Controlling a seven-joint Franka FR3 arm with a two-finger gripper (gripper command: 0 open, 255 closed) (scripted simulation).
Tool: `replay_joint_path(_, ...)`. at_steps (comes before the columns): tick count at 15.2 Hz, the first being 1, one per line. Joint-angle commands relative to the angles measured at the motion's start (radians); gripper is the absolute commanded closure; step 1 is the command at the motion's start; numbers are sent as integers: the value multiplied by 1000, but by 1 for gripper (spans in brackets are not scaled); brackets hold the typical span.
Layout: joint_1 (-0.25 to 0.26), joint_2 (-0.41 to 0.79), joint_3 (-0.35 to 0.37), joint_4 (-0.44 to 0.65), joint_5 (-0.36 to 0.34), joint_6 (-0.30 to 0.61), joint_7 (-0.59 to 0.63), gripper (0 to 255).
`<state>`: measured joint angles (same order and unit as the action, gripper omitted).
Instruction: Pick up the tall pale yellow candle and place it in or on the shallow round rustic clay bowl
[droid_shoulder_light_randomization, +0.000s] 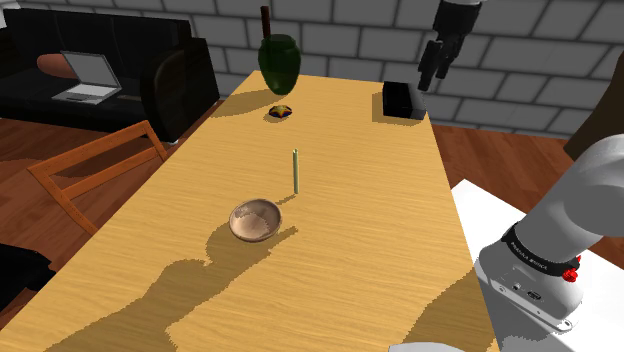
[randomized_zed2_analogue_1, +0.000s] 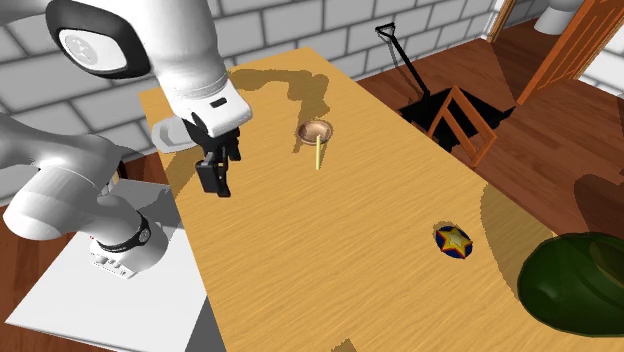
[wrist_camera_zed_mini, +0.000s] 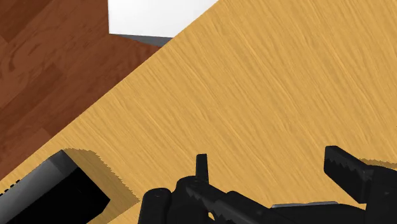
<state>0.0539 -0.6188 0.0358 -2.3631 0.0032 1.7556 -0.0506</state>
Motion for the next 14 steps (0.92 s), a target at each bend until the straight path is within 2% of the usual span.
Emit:
replay_joint_path(1, 15, 56, 28, 22, 15, 31, 26, 0)
replay_joint_path(8, 66, 238, 129, 91, 51, 133, 126, 0)
replay_joint_path(14, 104, 416, 209, 192, 49, 202, 215, 0)
